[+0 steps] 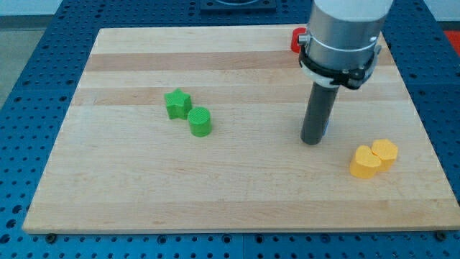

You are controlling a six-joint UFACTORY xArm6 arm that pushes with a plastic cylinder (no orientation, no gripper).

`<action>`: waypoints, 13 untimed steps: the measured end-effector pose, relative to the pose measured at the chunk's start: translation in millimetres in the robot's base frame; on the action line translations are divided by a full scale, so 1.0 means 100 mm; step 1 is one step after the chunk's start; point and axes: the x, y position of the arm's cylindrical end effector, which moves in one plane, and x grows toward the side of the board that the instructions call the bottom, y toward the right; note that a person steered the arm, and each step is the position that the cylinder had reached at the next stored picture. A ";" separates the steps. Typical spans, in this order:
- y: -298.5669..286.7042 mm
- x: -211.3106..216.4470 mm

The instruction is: Push the cube left below the red star

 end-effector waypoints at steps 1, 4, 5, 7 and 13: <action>0.07 -0.22; 0.46 -0.52; 0.46 -0.69; 0.44 -0.99; 0.04 -1.51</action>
